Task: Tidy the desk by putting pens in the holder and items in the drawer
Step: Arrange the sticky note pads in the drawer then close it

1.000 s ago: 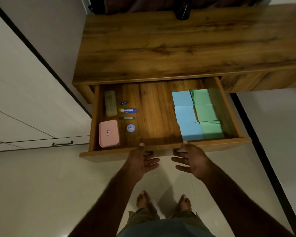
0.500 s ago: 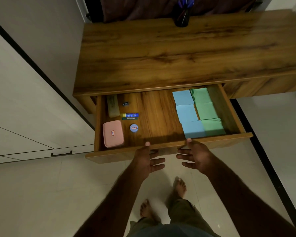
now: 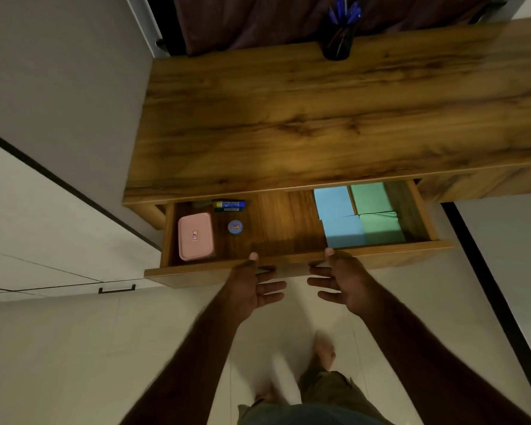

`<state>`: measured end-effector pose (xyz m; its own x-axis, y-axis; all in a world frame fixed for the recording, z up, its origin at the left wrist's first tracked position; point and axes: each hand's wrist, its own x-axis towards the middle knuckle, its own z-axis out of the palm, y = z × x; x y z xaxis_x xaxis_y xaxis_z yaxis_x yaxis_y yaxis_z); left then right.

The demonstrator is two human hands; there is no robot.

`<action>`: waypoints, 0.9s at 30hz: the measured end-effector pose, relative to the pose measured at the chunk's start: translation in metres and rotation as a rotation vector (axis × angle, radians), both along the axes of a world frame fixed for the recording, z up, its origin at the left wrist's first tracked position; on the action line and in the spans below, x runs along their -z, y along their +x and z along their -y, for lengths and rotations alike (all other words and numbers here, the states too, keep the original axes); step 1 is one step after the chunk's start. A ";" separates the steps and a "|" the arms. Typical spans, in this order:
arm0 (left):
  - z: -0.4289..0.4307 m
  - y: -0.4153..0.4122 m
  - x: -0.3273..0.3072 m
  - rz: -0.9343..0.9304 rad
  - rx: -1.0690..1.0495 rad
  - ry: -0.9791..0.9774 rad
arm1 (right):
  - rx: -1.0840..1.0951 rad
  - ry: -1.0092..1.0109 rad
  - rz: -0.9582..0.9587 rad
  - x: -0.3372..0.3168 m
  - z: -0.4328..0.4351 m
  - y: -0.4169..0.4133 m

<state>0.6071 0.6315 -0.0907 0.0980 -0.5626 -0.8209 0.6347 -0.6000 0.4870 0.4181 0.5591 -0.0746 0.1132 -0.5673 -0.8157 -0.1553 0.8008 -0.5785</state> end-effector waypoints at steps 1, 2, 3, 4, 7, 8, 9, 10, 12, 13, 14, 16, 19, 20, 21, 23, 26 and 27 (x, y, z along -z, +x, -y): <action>0.007 0.002 0.000 0.007 0.001 -0.003 | -0.011 0.001 0.003 0.000 0.007 0.002; 0.013 0.004 0.000 0.012 0.000 -0.005 | -0.021 0.001 0.009 0.000 0.013 0.004; 0.018 0.006 0.000 0.020 -0.004 -0.008 | -0.031 0.001 0.014 -0.001 0.019 0.005; 0.024 0.008 -0.001 0.028 -0.007 -0.010 | -0.046 0.002 0.017 -0.001 0.026 0.007; 0.041 0.012 -0.003 0.058 0.001 -0.015 | -0.080 0.008 0.017 -0.001 0.046 0.012; 0.045 0.014 -0.004 0.070 0.008 -0.020 | -0.086 0.008 0.012 -0.001 0.051 0.013; 0.050 0.015 -0.005 0.078 0.011 -0.023 | -0.090 0.008 0.010 -0.001 0.056 0.015; 0.054 0.017 -0.006 0.083 0.014 -0.025 | -0.090 0.007 0.014 0.000 0.061 0.017; 0.063 0.024 -0.005 0.097 0.033 -0.042 | -0.091 -0.004 0.024 0.002 0.072 0.021; 0.066 0.027 -0.004 0.111 0.048 -0.060 | -0.095 -0.016 0.024 0.003 0.076 0.022; 0.070 0.031 -0.003 0.125 0.066 -0.077 | -0.097 -0.028 0.023 0.004 0.082 0.025; 0.076 0.038 -0.002 0.157 0.121 -0.099 | -0.086 -0.035 0.011 0.004 0.092 0.030; 0.083 0.048 0.001 0.204 0.173 -0.131 | -0.090 -0.056 -0.003 0.003 0.102 0.035; 0.086 0.051 0.002 0.213 0.179 -0.128 | -0.099 -0.065 -0.017 0.002 0.106 0.035; 0.088 0.055 0.002 0.215 0.183 -0.120 | -0.109 -0.072 -0.033 0.002 0.110 0.035; 0.092 0.060 0.005 0.208 0.190 -0.122 | -0.133 -0.076 -0.047 0.001 0.117 0.034; 0.100 0.063 0.006 0.197 0.162 -0.151 | -0.174 -0.063 -0.022 0.001 0.128 0.032; 0.103 0.064 0.007 0.188 0.147 -0.165 | -0.180 -0.062 -0.006 0.001 0.132 0.032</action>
<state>0.6716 0.5287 -0.0974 0.1477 -0.7062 -0.6924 0.4359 -0.5820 0.6865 0.4499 0.4274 -0.0760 0.2124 -0.5874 -0.7809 -0.2967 0.7226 -0.6243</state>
